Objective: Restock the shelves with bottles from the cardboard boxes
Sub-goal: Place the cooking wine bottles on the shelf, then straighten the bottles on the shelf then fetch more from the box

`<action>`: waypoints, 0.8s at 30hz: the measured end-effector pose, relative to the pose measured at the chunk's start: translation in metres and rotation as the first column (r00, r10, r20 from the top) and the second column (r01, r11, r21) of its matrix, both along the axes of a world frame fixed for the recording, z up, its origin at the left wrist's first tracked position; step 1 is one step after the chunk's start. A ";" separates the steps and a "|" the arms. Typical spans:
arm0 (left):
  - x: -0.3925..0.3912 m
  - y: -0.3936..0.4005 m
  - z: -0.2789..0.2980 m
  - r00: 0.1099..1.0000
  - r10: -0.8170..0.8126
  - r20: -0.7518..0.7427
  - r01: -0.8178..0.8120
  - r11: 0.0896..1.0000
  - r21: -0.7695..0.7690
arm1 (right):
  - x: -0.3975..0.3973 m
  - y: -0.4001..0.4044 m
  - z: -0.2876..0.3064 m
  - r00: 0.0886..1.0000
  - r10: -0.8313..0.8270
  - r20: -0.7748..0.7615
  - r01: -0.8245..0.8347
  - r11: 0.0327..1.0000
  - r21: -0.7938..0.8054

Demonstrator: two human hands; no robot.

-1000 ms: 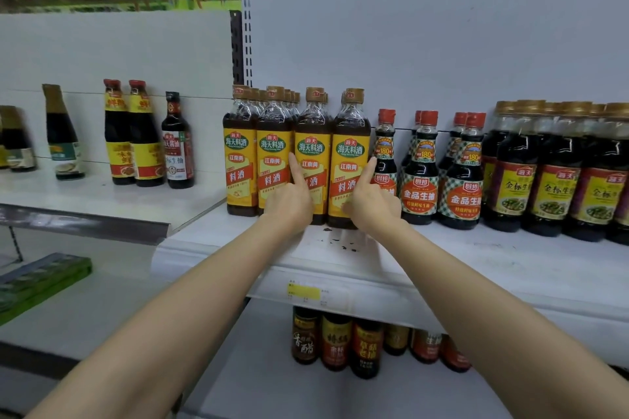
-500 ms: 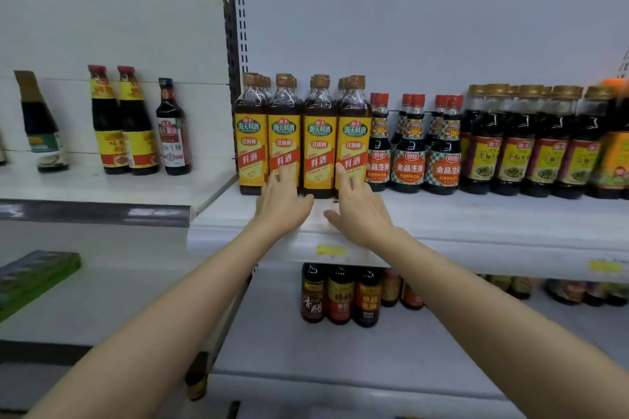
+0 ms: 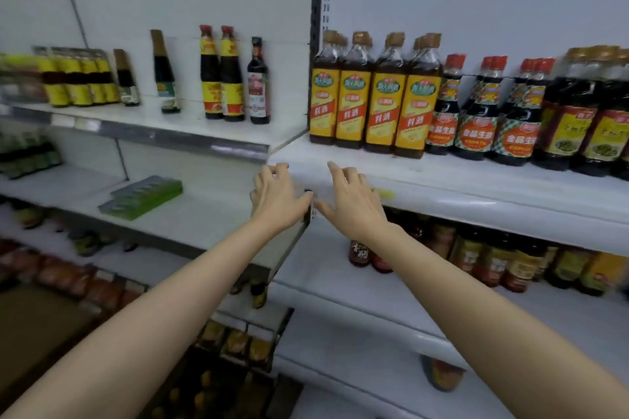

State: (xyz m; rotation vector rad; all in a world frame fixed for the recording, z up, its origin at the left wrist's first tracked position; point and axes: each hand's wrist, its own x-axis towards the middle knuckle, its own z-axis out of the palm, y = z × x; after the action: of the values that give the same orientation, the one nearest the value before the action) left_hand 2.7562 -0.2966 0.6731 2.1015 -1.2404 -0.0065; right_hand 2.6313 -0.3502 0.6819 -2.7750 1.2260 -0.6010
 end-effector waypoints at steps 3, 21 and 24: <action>0.001 0.036 -0.030 0.997 0.068 -0.044 -0.062 0.992 0.112 | 0.007 0.023 -0.033 0.997 0.068 -0.023 -0.065 0.992 0.108; 0.059 0.249 -0.196 0.889 0.458 -0.008 -0.356 0.702 0.617 | 0.103 0.170 -0.192 0.780 0.505 -0.369 -0.370 0.849 0.378; 0.084 0.273 -0.213 0.876 0.482 0.000 -0.358 0.650 0.671 | 0.132 0.188 -0.214 0.745 0.537 -0.396 -0.388 0.832 0.397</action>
State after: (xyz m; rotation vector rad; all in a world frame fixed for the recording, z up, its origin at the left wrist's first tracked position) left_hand 2.8402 -0.0233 0.4600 2.8886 -0.6370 -0.4831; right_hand 2.7633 -0.1626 0.4683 -2.8728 0.5185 0.3332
